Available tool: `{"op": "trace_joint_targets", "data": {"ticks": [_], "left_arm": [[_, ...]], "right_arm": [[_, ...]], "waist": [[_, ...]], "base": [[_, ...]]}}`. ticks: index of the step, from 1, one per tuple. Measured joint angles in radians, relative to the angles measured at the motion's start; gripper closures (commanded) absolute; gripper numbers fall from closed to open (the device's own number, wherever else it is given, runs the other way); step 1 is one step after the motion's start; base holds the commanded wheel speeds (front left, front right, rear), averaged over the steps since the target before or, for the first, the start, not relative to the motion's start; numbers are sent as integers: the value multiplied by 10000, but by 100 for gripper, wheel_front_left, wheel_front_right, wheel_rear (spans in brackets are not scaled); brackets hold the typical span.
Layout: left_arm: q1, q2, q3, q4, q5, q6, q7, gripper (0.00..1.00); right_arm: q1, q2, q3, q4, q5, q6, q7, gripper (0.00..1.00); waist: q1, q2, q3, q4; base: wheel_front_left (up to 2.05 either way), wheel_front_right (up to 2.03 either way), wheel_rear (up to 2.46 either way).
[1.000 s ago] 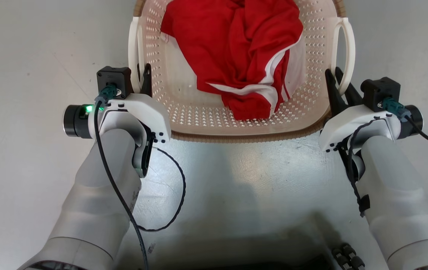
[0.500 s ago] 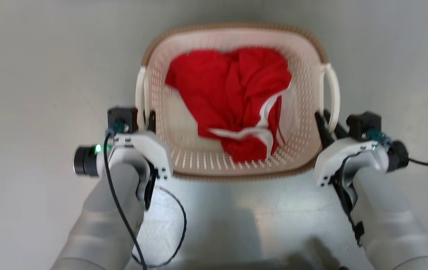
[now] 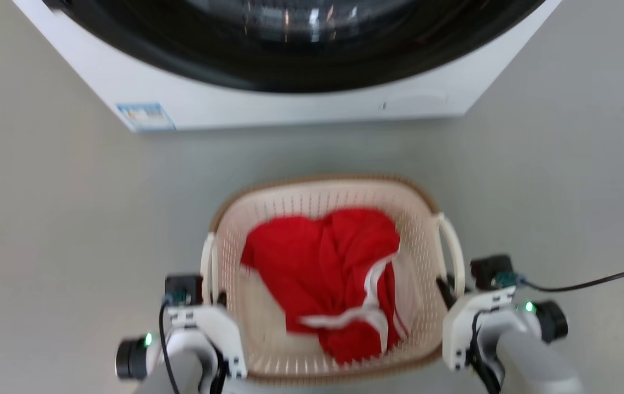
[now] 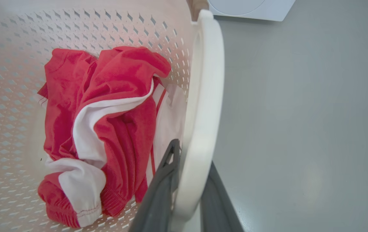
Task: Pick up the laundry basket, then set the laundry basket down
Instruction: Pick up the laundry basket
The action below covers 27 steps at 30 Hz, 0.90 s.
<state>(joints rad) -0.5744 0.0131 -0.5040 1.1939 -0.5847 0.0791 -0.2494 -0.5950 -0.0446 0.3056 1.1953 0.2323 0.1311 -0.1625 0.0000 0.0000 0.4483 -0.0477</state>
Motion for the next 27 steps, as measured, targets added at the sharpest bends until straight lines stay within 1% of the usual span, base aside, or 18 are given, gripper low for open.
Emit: {"op": "trace_joint_targets", "data": {"ticks": [4, 9, 13, 19, 23, 27], "left_arm": [[852, 48, -412, 58, -470, -2, 198, 100], [1858, 105, -997, 19, -922, 6, 483, 100], [2356, 169, -1354, -115, -1198, 163, 566, 100], [2702, 198, -1760, -224, -1511, 276, 600, 100], [3221, 219, -2010, -318, -1814, 368, 610, 100], [3435, 253, -2282, -454, -2102, 489, 644, 100]], "right_arm": [[676, -2, 786, -25, 570, -2, 654, 100], [1461, -17, 1425, -88, 1053, -4, 1271, 100], [1834, -35, 1781, -157, 1313, -42, 1653, 100], [2127, -69, 1960, -209, 1586, -75, 1868, 100], [2552, -81, 2140, -245, 1766, -75, 1994, 100], [2733, -96, 2209, -247, 1893, -77, 2054, 100]], "waist": [[0, 0, -1077, -59], [0, 0, -2345, -177], [0, 0, -3173, -297], [0, 0, -3861, -451], [0, 0, -4322, -552], [0, 0, -4526, -616]], "base": [[0, 0, 0], [0, 0, 0], [0, 0, 0], [0, 0, 0], [0, 0, 0], [0, 0, 0]]}}
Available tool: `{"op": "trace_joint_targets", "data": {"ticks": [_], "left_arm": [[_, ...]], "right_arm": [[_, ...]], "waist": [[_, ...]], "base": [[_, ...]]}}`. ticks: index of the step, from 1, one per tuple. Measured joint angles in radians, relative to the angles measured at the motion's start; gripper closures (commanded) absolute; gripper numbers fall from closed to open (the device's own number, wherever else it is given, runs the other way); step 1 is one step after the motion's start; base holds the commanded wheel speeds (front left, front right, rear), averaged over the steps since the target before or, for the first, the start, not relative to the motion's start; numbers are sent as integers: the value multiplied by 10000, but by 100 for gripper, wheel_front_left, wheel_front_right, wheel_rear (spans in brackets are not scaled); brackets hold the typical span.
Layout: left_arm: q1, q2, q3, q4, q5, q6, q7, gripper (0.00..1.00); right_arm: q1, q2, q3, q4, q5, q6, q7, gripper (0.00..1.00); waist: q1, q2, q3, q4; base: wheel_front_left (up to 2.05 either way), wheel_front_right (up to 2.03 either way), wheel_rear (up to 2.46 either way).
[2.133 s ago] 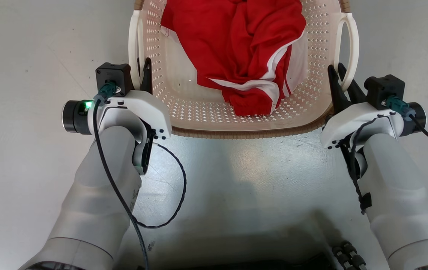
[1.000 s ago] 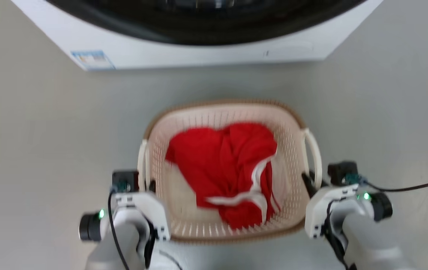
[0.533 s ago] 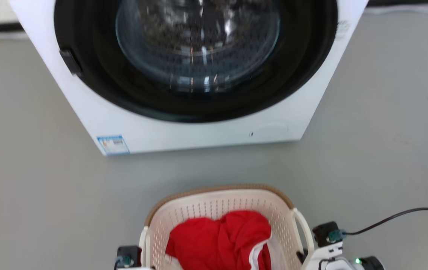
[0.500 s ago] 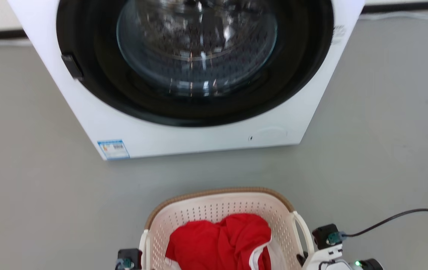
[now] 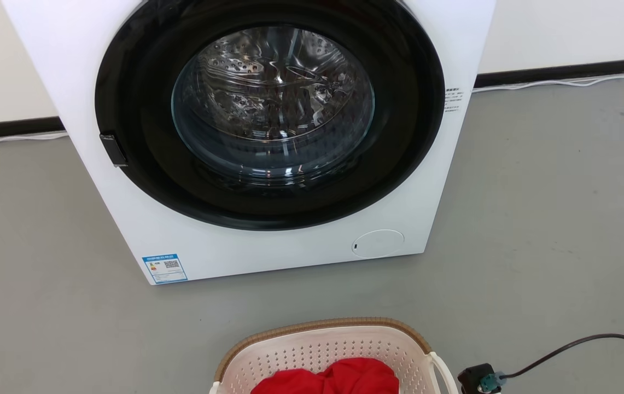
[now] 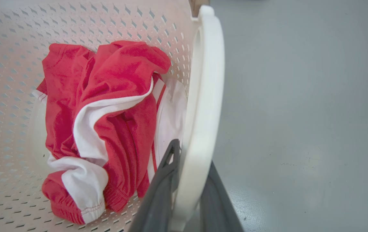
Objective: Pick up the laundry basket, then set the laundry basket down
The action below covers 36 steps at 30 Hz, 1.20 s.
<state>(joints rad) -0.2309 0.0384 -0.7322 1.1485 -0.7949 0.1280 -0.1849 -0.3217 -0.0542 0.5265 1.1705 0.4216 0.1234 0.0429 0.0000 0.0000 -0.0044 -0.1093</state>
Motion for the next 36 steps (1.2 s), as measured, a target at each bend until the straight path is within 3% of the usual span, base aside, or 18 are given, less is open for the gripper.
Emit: {"op": "trace_joint_targets", "data": {"ticks": [36], "left_arm": [[-161, -23, -999, 372, -1039, 96, -311, 100]], "right_arm": [[-23, 33, 209, 288, 431, 2, -169, 100]], "waist": [[0, 0, 37, 18]], "base": [[0, 0, 0]]}}
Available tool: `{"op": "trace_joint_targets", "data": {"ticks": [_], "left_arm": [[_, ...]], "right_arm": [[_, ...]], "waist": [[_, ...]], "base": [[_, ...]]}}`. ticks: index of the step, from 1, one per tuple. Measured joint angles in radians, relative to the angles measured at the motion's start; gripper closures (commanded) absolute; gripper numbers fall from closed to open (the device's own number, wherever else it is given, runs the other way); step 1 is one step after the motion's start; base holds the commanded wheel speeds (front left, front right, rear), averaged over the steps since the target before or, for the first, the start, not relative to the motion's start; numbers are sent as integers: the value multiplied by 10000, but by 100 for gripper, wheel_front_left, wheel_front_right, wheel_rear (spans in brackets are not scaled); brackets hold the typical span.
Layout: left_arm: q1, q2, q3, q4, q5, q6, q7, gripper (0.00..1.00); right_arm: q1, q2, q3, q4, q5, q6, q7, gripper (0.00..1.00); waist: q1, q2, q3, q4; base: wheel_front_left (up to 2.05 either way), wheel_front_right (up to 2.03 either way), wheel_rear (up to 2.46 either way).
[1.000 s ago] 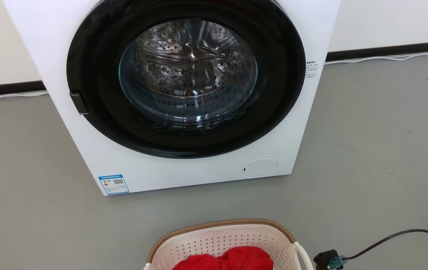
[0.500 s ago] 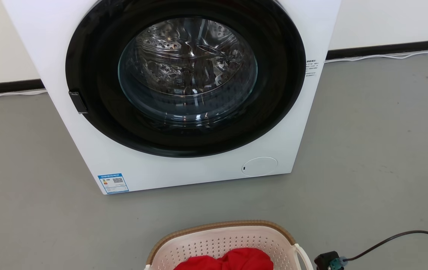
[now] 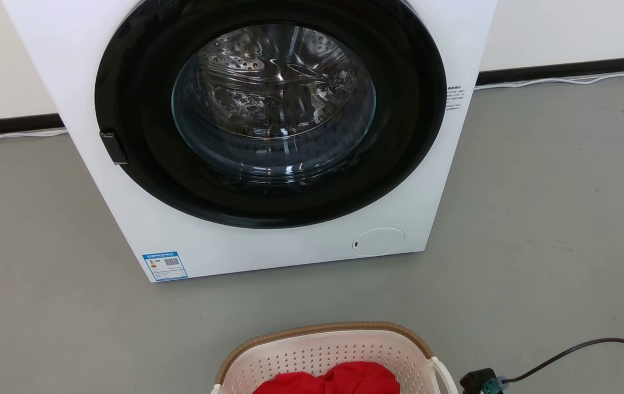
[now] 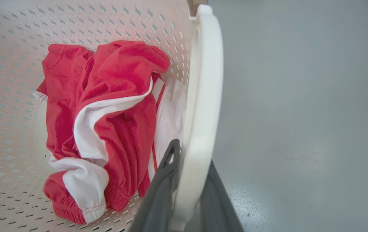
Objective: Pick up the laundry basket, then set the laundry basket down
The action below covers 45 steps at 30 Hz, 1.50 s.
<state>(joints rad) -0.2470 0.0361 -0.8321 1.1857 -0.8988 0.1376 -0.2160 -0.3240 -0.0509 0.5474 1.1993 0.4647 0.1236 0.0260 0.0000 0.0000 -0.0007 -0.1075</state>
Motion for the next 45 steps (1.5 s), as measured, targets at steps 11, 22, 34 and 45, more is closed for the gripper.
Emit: {"op": "trace_joint_targets", "data": {"ticks": [11, 22, 34, 45], "left_arm": [[-87, -8, -217, 65, -274, -2, -59, 100], [-779, 0, -290, 119, -343, 29, -232, 100], [-2888, 591, 558, -1452, 834, 449, -324, 100], [-4414, 709, 1432, -2132, 1925, 554, -364, 100]], "right_arm": [[-70, 12, 21, 86, 153, 0, -88, 100], [-529, 8, -44, 88, 301, 0, -621, 100], [-2818, -29, -790, 228, 35, 0, -2311, 100], [-4542, -69, -2274, 136, -1164, 10, -2640, 100]], "waist": [[0, 0, 115, -1], [0, 0, 810, -6], [0, 0, 3079, 99], [0, 0, 5813, 260]], "base": [[0, 0, 0], [0, 0, 0], [0, 0, 0], [0, 0, 0]]}}
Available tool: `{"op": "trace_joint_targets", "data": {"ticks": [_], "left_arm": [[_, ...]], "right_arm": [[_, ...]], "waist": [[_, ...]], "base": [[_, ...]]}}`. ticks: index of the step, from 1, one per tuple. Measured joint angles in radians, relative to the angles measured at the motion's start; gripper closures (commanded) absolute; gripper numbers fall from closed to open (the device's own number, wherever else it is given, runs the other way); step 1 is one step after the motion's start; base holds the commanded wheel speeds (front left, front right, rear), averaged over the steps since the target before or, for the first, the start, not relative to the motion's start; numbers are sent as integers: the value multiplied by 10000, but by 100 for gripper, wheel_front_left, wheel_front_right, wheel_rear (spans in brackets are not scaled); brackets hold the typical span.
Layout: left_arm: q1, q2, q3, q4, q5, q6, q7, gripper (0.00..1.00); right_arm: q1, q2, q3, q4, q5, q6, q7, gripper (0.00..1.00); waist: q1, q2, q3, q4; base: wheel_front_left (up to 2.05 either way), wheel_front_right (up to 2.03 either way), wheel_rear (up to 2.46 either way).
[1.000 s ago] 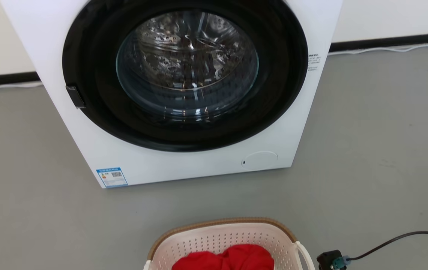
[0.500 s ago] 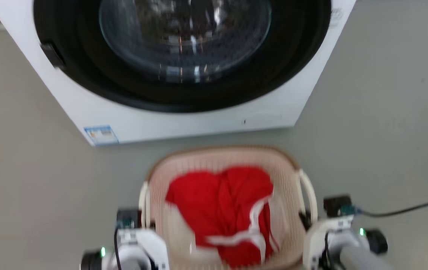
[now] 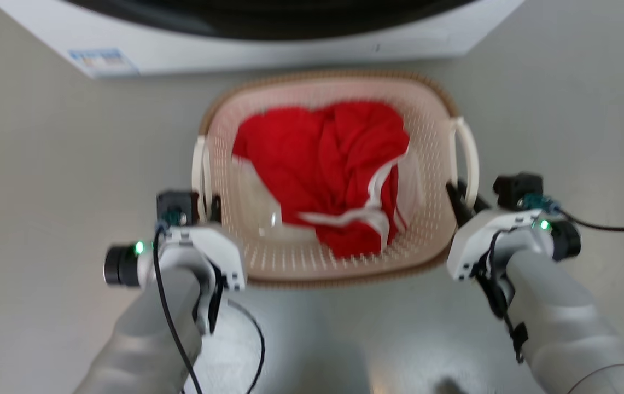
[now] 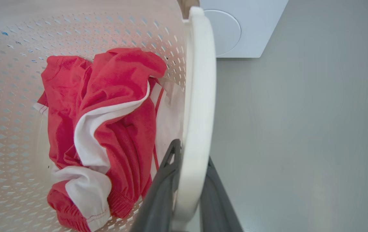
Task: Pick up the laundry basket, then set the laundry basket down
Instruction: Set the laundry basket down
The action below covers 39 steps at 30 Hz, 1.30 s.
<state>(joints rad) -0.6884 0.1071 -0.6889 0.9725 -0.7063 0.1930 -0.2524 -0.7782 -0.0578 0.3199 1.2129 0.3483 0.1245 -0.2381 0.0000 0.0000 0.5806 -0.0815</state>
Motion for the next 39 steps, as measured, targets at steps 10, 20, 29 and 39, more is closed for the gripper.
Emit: {"op": "trace_joint_targets", "data": {"ticks": [10, 20, 29, 39], "left_arm": [[-1211, -138, 853, -397, 1030, -100, -31, 100], [-1394, -368, 1987, -800, 2088, -401, -31, 100], [-1395, -514, 2556, -573, 2792, -800, -31, 100], [-1396, -662, 2966, -349, 3252, -924, -31, 100]], "right_arm": [[-66, -105, -1985, -1875, -1804, 2, -27, 100], [-5, -63, -2892, -2748, -2740, 2, -82, 100], [172, -46, -2855, -2932, -2608, 2, -84, 100], [199, -38, -2817, -2920, -2533, 2, -84, 100]], "waist": [[0, 0, 2331, 223], [0, 0, 3270, 689], [0, 0, 3337, 635], [0, 0, 3386, 533]], "base": [[0, 0, 0], [0, 0, 0], [0, 0, 0], [0, 0, 0]]}}
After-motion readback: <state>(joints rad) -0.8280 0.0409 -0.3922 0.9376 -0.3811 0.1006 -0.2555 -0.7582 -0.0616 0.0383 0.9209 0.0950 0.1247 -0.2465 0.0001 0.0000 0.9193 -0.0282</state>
